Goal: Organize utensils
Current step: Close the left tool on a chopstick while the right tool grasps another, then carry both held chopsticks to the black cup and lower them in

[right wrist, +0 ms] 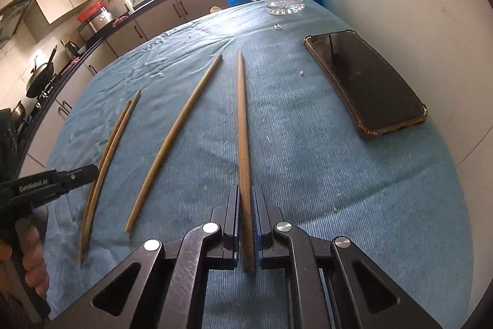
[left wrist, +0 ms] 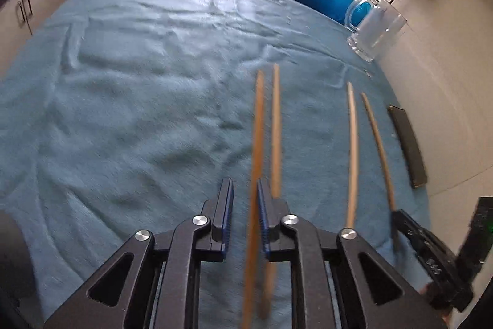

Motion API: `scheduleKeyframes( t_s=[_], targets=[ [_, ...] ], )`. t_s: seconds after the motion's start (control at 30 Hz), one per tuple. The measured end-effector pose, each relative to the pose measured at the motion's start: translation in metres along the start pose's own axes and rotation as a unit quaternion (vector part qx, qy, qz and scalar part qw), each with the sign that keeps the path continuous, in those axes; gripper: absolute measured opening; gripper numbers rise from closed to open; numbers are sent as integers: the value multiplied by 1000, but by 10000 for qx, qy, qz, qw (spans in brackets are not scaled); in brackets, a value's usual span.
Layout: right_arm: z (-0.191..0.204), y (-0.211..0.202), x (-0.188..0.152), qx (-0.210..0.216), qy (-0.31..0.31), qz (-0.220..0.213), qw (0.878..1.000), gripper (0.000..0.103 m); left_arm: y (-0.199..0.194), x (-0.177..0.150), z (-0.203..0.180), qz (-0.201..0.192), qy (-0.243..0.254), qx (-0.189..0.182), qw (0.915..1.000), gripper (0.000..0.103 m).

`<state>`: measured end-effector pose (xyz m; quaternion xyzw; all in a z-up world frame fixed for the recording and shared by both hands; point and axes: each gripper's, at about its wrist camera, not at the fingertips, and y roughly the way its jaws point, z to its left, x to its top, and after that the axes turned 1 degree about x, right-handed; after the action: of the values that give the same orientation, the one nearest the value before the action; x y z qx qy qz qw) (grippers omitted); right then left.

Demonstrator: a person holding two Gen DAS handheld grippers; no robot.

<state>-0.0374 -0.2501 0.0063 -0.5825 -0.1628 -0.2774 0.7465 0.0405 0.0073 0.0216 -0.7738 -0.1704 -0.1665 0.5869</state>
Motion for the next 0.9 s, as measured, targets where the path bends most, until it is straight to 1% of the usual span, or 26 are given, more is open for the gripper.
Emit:
scheduleKeyframes(
  t_s=[0.03, 0.07, 0.13, 0.2, 0.23, 0.27, 0.3, 0.4, 0.47, 0.57, 0.6, 0.63, 0.67, 0.7, 0.8, 0.9],
  targets=[
    [-1, 0, -1, 4, 20, -2, 10000, 8, 0, 0, -1, -87, 105, 240, 9996, 15],
    [0, -1, -2, -7, 28, -2, 10000, 8, 0, -2, -1, -176, 203, 344, 9990, 15],
    [1, -1, -2, -47, -8, -11, 10000, 8, 1, -2, -3, -272, 407, 459, 9977, 15],
    [4, -1, -3, -114, -97, -28, 9999, 8, 1, -2, -5, -232, 547, 546, 9967, 15],
    [5, -1, -3, -141, -118, -26, 9998, 8, -2, -1, -4, -197, 482, 429, 9977, 15],
    [5, -1, -3, -158, -125, -17, 9998, 8, -5, 0, -2, -223, 378, 230, 9988, 15],
    [6, -1, -3, -178, -130, 6, 9998, 8, -8, 1, -1, -255, 348, 171, 9989, 15],
    [7, 0, 0, -220, -179, 93, 9996, 8, -7, 7, -6, -311, 422, 145, 9985, 16],
    [8, 1, 0, -224, -196, 113, 9995, 8, -1, 13, -10, -287, 425, -38, 9987, 16],
    [8, 0, -2, -212, -204, 82, 9995, 9, 11, 16, -15, -194, 471, -149, 9986, 16],
    [8, 0, -2, -206, -210, 72, 9995, 9, 17, 17, -17, -107, 522, -129, 9985, 16],
    [7, 0, -2, -201, -216, 65, 9995, 9, 18, 17, -19, -173, 569, -62, 9982, 15],
    [7, 0, -2, -197, -212, 63, 9996, 9, 19, 18, -20, -131, 636, 121, 9978, 13],
    [7, 0, -2, -192, -205, 66, 9996, 9, 18, 18, -20, -147, 638, 163, 9977, 7],
    [7, 0, -1, -179, -220, 81, 9996, 9, 14, 20, -9, -118, 458, 27, 9989, 7],
    [7, 3, 4, -189, -255, 218, 9993, 9, 11, 21, -6, -98, 504, 151, 9986, 7]
  ],
)
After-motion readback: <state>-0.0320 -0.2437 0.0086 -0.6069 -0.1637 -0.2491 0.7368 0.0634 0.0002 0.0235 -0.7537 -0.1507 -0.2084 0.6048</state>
